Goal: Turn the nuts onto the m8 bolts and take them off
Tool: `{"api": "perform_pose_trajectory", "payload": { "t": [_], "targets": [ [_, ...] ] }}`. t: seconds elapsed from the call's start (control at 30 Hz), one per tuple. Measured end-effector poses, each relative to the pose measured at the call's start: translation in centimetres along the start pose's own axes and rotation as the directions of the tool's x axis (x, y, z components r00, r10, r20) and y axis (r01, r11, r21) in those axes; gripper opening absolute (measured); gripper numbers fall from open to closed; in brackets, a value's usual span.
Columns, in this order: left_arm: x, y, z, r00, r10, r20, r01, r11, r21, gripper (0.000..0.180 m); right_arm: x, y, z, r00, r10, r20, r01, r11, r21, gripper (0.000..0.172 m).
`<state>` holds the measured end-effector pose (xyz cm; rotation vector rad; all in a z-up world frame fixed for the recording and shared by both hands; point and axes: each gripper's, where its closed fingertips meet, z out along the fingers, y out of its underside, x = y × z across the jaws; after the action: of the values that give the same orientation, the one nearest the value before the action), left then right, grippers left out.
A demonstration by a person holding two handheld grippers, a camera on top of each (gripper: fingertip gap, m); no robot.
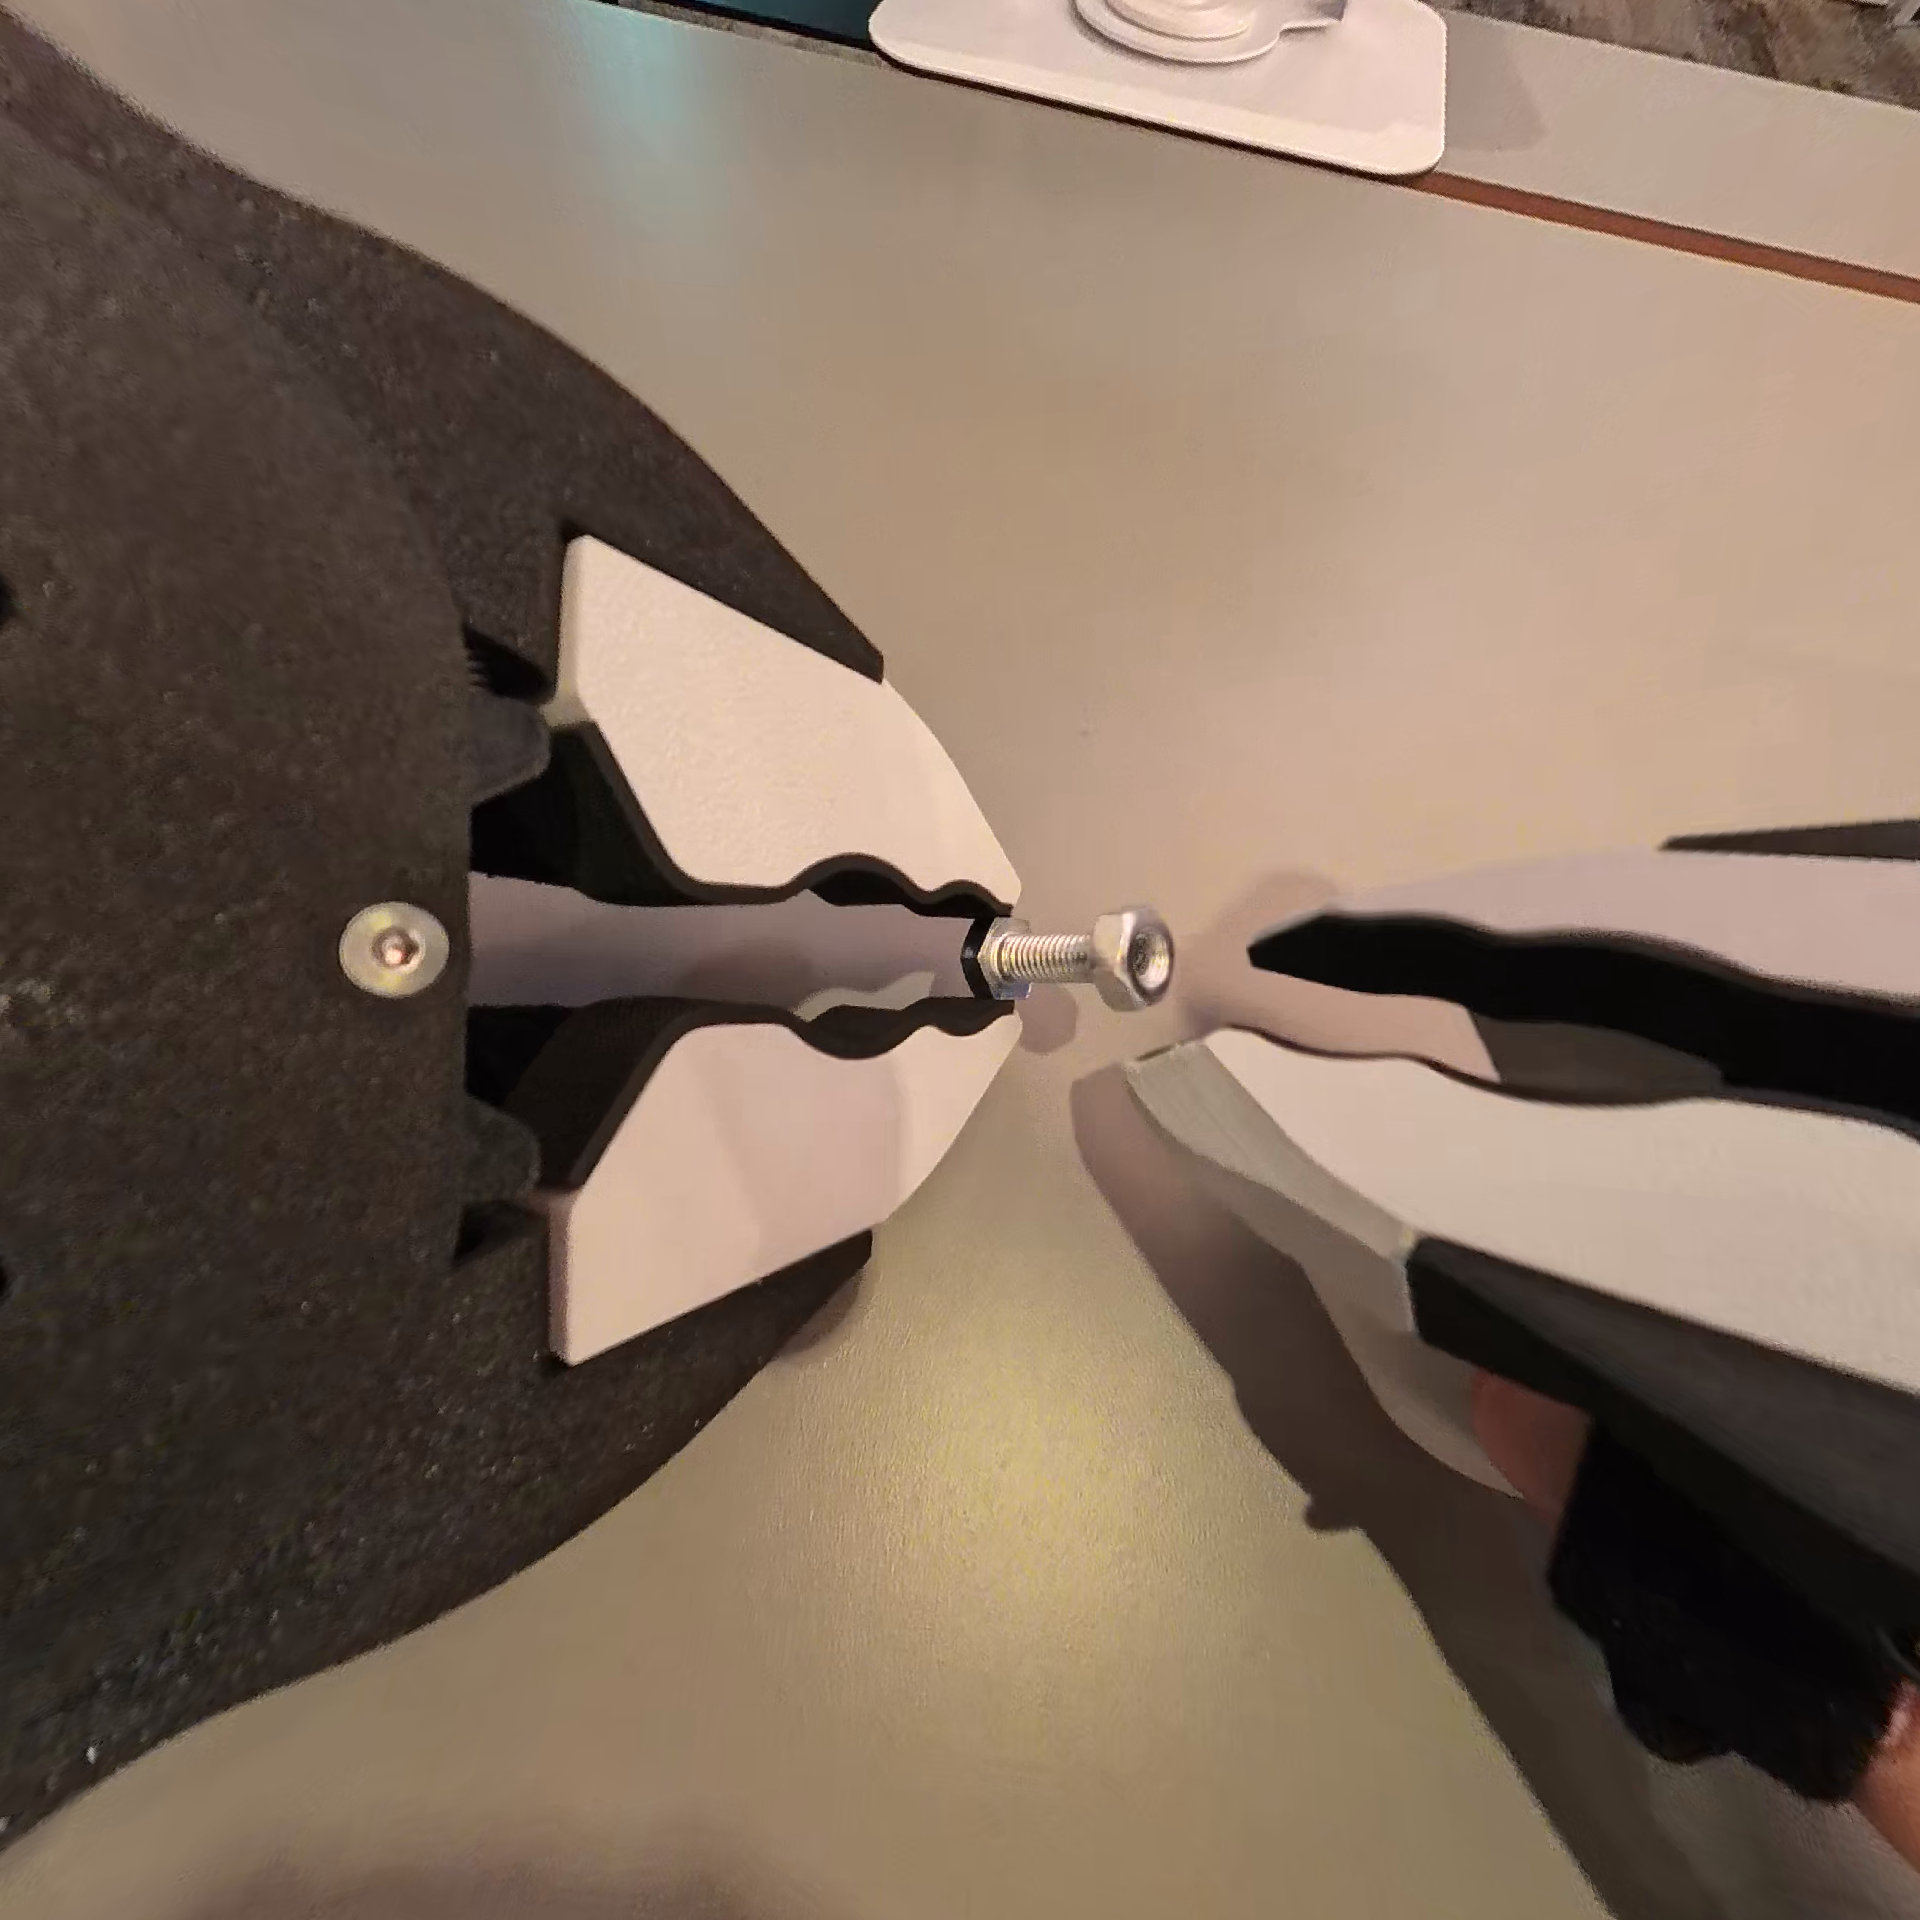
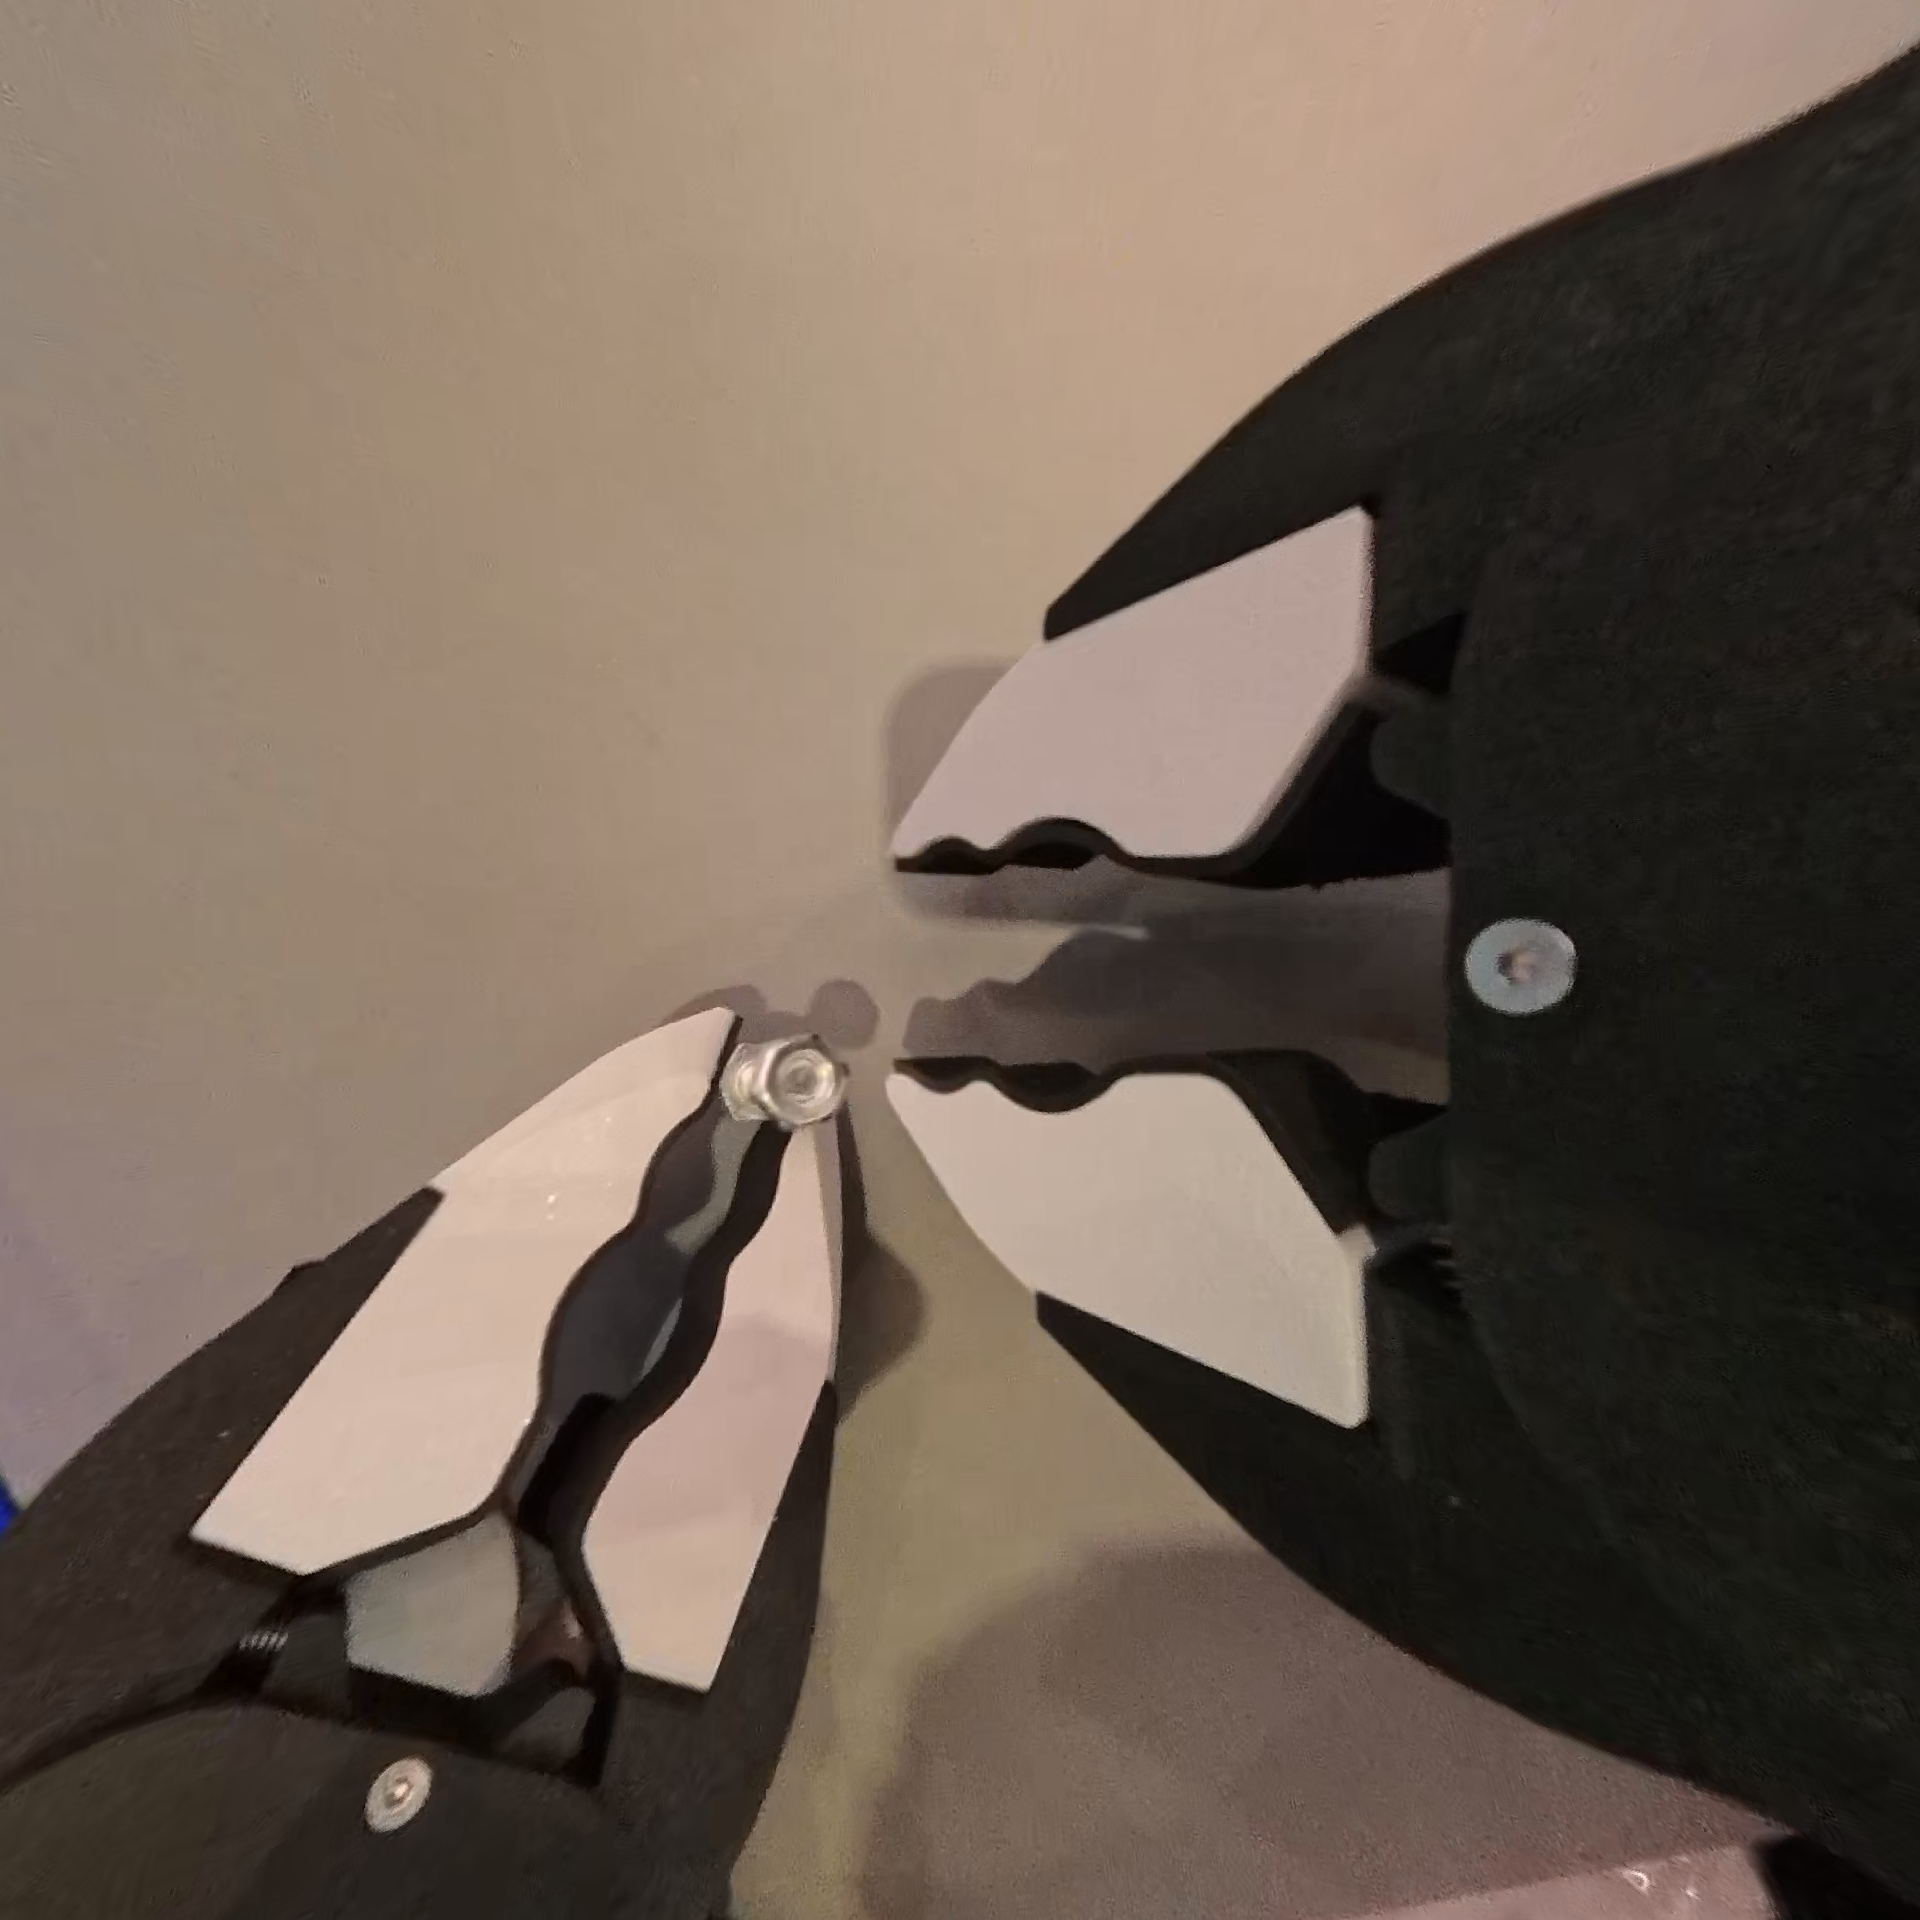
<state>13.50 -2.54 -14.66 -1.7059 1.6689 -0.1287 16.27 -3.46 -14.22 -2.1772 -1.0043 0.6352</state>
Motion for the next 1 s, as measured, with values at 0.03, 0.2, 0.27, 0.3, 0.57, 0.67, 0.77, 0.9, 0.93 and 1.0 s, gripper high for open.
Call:
{"api": "perform_pose_trajectory", "payload": {
  "t": [0.03, 0.2, 0.27, 0.3, 0.57, 0.67, 0.77, 0.9, 0.93, 1.0],
  "targets": [
    [0.0, 0.0, 0.0, 1.000, -0.004, -0.004, 0.004, 1.000, -0.002, 0.014, -0.3, -0.1, -0.1, 1.000, 0.005, 0.022, -0.005, 1.000, 0.008, 0.033],
    [0.2, 0.1, 0.1, 1.000, 0.015, 0.002, -0.015, 1.000, -0.014, 0.015, -1.9, -1.5, 0.1, 0.992, 0.042, 0.121, -0.051, 0.996, 0.078, 0.032],
    [0.2, 0.1, 0.1, 1.000, 0.017, 0.002, -0.017, 1.000, -0.015, 0.015, -2.0, -1.5, 0.2, 0.994, 0.031, 0.106, -0.039, 0.996, 0.075, 0.026],
    [0.2, 0.1, 0.1, 1.000, 0.015, 0.004, -0.015, 1.000, -0.013, 0.014, -2.0, -1.5, 0.2, 0.994, 0.025, 0.108, -0.033, 0.997, 0.075, 0.019],
    [1.1, -0.3, -0.6, 0.996, 0.013, -0.083, -0.011, 1.000, 0.022, 0.015, -2.8, -1.3, -0.4, 0.981, -0.152, 0.118, 0.143, 0.987, 0.076, 0.014],
    [2.2, -0.7, -1.6, 0.981, -0.008, -0.193, 0.020, 0.998, 0.061, 0.015, -3.8, -1.3, -1.1, 0.924, -0.362, 0.121, 0.349, 0.930, 0.115, 0.014],
    [3.5, -1.1, -2.7, 0.954, -0.008, -0.298, 0.037, 0.995, 0.092, 0.015, -5.0, -1.2, -1.8, 0.837, -0.536, 0.113, 0.515, 0.841, 0.168, 0.014],
    [4.2, -1.4, -3.2, 0.938, -0.008, -0.347, 0.050, 0.992, 0.113, 0.014, -5.5, -1.1, -2.2, 0.752, -0.655, 0.075, 0.633, 0.749, 0.197, 0.014],
    [4.1, -1.5, -3.1, 0.938, -0.012, -0.345, 0.055, 0.992, 0.114, 0.014, -5.4, -1.1, -2.3, 0.746, -0.663, 0.059, 0.642, 0.741, 0.197, 0.014],
    [3.6, -1.4, -2.8, 0.948, -0.027, -0.317, 0.063, 0.993, 0.104, 0.014, -5.0, -1.5, -2.1, 0.799, -0.600, 0.051, 0.579, 0.789, 0.204, 0.015]
  ]
}}
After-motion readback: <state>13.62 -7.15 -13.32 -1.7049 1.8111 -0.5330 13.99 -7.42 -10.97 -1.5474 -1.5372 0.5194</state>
